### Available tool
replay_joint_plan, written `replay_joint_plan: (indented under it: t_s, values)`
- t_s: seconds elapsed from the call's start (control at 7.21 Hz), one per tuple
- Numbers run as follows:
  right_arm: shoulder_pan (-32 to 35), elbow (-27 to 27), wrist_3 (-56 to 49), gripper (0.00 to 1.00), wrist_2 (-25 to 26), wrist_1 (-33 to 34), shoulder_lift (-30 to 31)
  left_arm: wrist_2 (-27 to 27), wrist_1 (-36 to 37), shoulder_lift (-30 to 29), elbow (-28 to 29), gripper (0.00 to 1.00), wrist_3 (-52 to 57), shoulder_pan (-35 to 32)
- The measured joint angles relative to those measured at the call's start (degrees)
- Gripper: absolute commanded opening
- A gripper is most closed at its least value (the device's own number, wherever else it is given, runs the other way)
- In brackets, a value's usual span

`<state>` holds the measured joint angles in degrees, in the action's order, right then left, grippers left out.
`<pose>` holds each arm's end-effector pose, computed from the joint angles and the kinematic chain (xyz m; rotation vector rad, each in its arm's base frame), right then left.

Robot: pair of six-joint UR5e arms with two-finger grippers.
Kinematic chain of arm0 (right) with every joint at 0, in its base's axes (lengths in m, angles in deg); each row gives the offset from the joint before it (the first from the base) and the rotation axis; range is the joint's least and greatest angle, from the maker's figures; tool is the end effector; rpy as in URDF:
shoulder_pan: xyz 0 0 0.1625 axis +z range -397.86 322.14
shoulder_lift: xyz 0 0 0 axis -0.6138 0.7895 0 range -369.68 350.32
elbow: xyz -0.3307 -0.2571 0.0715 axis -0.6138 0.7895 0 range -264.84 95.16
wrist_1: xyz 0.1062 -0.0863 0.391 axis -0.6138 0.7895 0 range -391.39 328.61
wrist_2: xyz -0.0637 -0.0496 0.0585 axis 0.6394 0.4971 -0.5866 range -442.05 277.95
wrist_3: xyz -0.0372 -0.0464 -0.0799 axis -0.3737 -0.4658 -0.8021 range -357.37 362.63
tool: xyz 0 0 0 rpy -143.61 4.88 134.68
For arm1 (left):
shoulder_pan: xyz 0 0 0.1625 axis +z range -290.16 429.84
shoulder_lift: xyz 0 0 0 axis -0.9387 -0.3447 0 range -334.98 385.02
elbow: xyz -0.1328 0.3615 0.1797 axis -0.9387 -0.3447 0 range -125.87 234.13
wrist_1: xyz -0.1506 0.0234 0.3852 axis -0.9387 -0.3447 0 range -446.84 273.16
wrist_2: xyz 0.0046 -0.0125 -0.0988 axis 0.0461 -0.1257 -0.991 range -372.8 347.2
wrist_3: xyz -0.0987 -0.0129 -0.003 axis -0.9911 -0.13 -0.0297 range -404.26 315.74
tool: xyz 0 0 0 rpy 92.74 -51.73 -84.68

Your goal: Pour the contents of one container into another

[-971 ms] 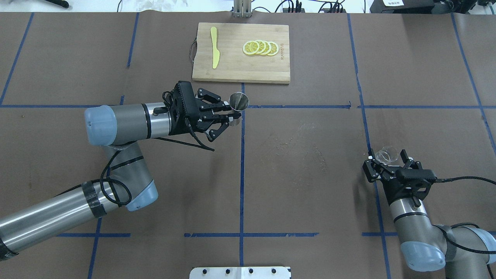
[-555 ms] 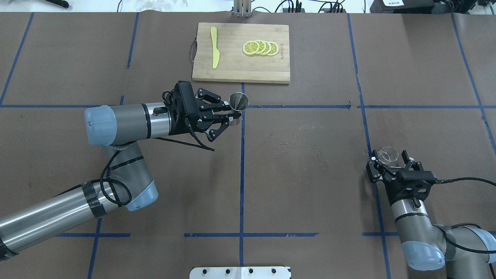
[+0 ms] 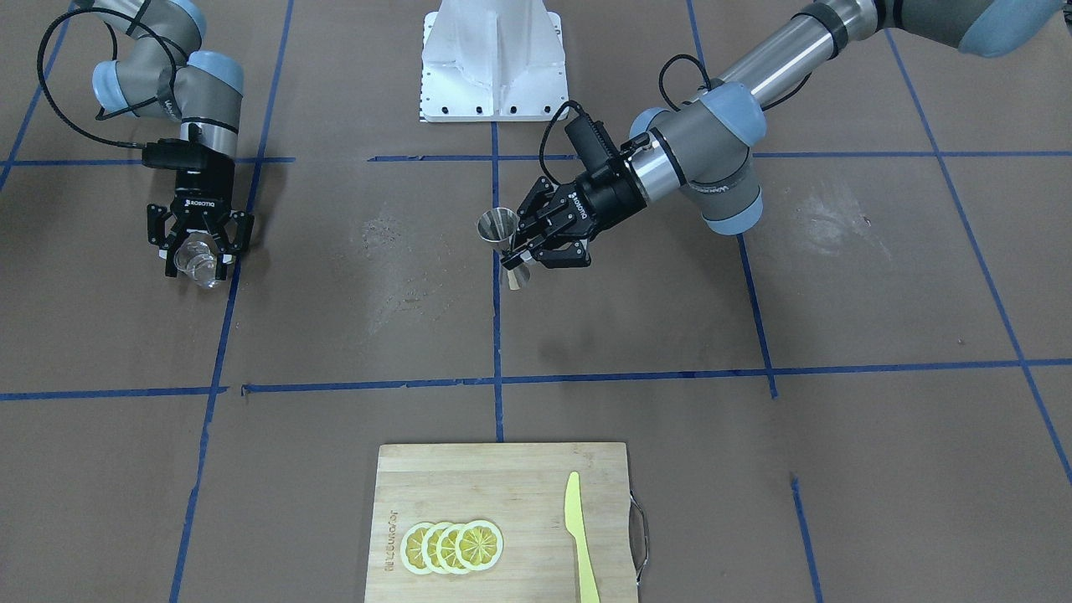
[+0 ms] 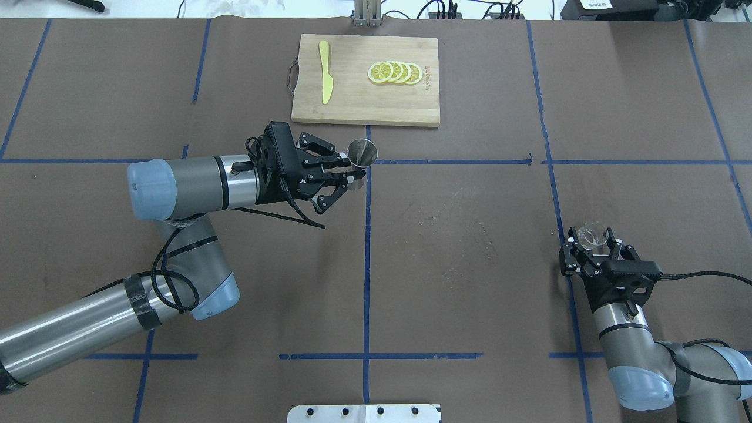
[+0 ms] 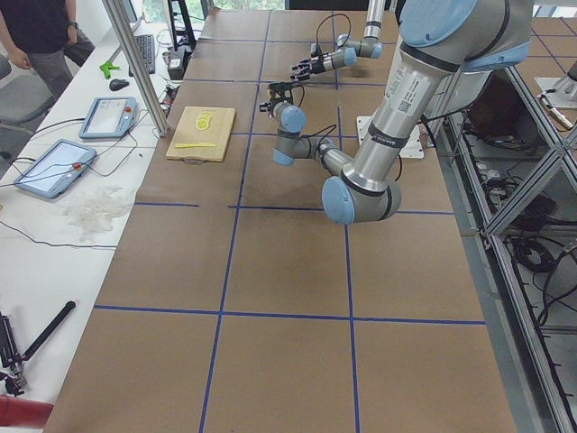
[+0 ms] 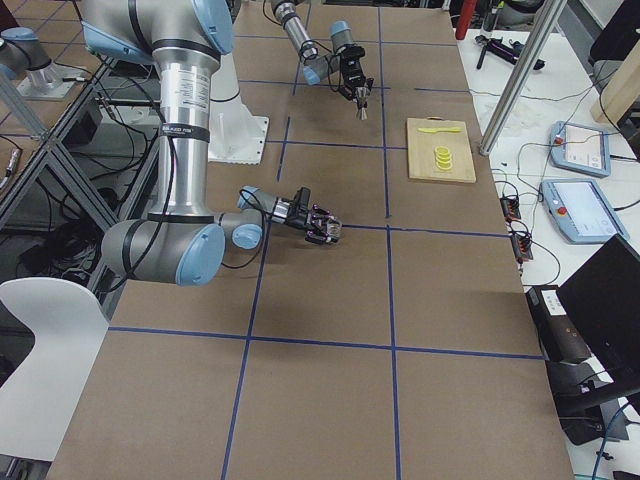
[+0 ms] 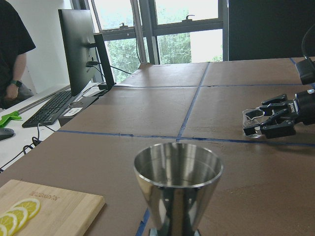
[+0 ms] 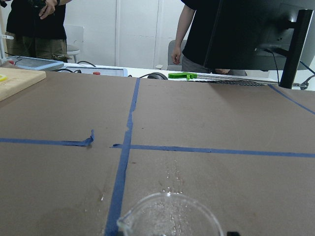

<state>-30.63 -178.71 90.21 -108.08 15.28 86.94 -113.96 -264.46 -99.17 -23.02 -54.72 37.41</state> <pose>-0.4153 -0.2774 0.5718 1.1203 -0.5415 0.4675 0.4994 -0.4524 0.2453 1.5483 1.2101 0.7348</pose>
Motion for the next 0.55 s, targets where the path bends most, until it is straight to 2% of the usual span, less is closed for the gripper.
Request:
replay_joint_plan:
  t_s: [0.14, 0.28, 0.42, 0.55]
  values:
    - [-0.1, 0.2, 0.0, 0.74, 0.0, 0.0, -0.2, 0.0, 0.0, 0.0, -0.2, 0.0, 0.0, 0.0]
    - [-0.1, 0.4, 0.0, 0.63, -0.1, 0.0, -0.4, 0.0, 0.0, 0.1, -0.3, 0.0, 0.0, 0.0]
    - [-0.1, 0.5, 0.0, 0.01, -0.1, 0.0, -0.6, 0.0, 0.0, 0.3, -0.4, 0.0, 0.0, 0.0]
    - [-0.1, 0.6, 0.1, 0.0, -0.1, -0.1, -0.6, 0.0, 0.0, 0.3, -0.5, 0.0, 0.0, 0.0]
